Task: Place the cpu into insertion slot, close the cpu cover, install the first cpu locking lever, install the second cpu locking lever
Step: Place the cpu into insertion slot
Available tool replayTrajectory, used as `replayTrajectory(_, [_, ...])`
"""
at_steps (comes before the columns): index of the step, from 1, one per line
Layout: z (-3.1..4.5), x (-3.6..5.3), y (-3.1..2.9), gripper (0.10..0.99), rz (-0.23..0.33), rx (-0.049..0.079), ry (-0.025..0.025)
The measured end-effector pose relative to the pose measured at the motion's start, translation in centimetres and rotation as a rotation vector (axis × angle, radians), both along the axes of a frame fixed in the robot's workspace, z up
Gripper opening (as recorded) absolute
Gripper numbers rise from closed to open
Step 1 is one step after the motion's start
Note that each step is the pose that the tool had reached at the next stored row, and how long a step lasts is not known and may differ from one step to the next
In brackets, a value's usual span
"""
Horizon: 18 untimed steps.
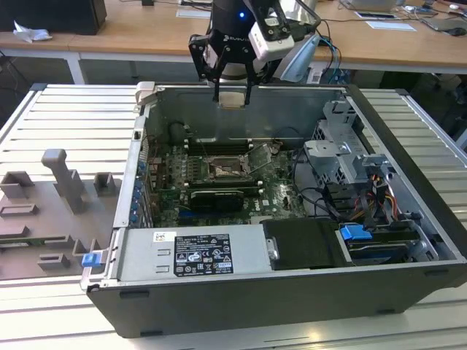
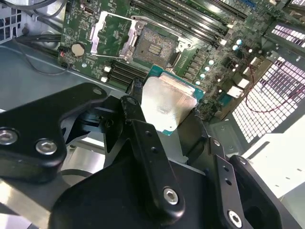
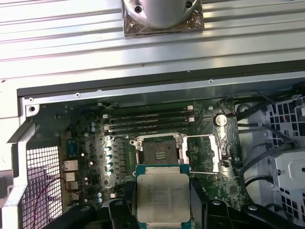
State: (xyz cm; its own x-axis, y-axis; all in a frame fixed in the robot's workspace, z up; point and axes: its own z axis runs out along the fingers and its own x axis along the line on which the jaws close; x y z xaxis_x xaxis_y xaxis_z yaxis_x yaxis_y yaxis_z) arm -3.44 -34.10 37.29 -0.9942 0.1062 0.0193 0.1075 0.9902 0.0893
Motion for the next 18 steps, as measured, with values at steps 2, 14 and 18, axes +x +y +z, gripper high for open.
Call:
replayTrajectory(2, [0.0, 0.0, 0.0, 0.541, -0.008, 0.0, 0.0])
replayTrajectory(14, [0.0, 0.0, 0.0, 0.541, -0.035, 0.0, 0.0])
replayTrajectory(18, [0.0, 0.0, 0.0, 0.541, -0.045, 0.0, 0.0001])
